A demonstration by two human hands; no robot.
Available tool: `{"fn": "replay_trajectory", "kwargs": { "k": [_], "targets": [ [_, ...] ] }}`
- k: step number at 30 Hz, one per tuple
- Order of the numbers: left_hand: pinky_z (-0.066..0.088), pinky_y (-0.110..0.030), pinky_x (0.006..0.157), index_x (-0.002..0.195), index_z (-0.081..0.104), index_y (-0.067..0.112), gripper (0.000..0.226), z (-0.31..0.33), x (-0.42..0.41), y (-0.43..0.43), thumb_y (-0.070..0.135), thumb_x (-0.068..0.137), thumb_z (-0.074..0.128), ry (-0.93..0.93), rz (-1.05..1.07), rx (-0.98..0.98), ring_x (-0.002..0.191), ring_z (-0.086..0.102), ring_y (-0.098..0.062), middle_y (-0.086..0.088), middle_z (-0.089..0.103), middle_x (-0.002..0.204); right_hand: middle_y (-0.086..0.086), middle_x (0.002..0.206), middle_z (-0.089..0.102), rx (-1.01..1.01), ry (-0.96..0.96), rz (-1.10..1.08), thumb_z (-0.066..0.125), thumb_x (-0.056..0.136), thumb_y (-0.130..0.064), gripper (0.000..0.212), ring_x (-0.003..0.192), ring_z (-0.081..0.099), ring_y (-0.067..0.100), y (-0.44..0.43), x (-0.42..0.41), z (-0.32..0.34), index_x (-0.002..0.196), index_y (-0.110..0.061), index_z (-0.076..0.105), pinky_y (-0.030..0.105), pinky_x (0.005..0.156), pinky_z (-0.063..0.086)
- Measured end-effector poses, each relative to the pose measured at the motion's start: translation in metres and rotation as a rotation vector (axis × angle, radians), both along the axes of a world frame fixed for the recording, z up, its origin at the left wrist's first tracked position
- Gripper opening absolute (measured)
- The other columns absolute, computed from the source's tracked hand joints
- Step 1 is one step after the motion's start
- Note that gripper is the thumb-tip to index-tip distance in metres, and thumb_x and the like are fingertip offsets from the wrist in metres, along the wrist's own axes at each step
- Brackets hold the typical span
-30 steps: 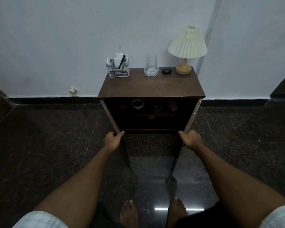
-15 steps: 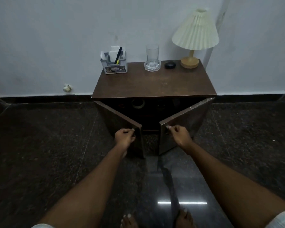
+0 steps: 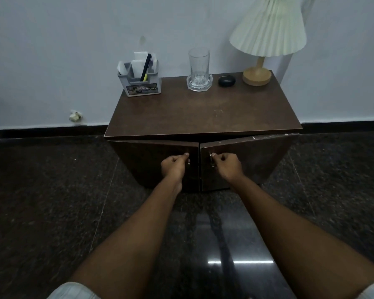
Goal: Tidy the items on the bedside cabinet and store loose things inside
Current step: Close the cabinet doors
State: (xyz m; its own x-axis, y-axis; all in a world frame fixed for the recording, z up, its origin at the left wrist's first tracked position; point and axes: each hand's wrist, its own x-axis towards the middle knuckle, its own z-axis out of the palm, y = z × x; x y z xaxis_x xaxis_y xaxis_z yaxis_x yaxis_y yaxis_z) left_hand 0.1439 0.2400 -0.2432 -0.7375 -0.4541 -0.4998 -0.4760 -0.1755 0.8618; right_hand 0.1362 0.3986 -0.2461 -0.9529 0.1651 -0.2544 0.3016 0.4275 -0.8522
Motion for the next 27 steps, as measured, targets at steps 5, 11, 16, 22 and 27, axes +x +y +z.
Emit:
{"fn": "replay_trajectory", "kwargs": {
  "k": [5,11,16,22,27],
  "targets": [
    [0.055,-0.028,0.071,0.061,0.065,0.017,0.023,0.002,-0.021,0.002,0.024,0.08,0.076,-0.003,0.02,-0.007,0.077,0.069,-0.019,-0.004,0.075,0.077,0.013,0.068,0.061,0.022,0.027,-0.039,0.06,0.096,-0.034,0.043,0.07,0.058,0.025,-0.004,-0.018,-0.001,0.074,0.002,0.067,0.033,0.069,0.045],
    [0.057,-0.031,0.079,0.064,0.067,0.018,0.021,0.007,-0.034,0.002,0.023,0.082,0.076,-0.038,0.02,0.005,0.081,0.069,-0.017,-0.004,0.075,0.08,0.021,0.073,0.068,0.009,0.035,-0.061,0.061,0.095,-0.036,0.045,0.075,0.064,0.033,-0.008,-0.031,-0.003,0.072,0.002,0.066,0.036,0.071,0.048],
    [0.058,-0.033,0.079,0.064,0.067,0.019,0.02,0.006,-0.036,0.004,0.026,0.081,0.076,-0.049,0.027,-0.004,0.084,0.07,-0.018,-0.002,0.075,0.078,0.019,0.072,0.067,0.008,0.037,-0.078,0.061,0.095,-0.036,0.044,0.076,0.063,0.031,-0.01,-0.032,-0.001,0.074,0.002,0.067,0.034,0.071,0.047],
    [0.059,-0.037,0.082,0.078,0.068,0.017,0.017,0.012,-0.028,0.007,0.033,0.084,0.074,-0.022,-0.007,-0.154,0.085,0.069,-0.021,-0.004,0.072,0.084,0.001,0.057,0.052,0.081,-0.027,-0.081,0.059,0.096,-0.036,0.047,0.072,0.056,0.025,-0.011,-0.028,0.013,0.058,-0.01,0.054,0.026,0.066,0.034],
    [0.056,-0.033,0.083,0.095,0.072,0.019,0.016,0.025,-0.019,0.007,0.032,0.089,0.067,-0.03,-0.116,-0.292,0.088,0.066,-0.018,-0.001,0.071,0.092,0.009,0.084,0.071,0.114,-0.051,-0.056,0.063,0.093,-0.037,0.033,0.094,0.067,0.027,-0.011,-0.025,0.026,0.08,-0.008,0.072,0.023,0.072,0.039]
  ]
}}
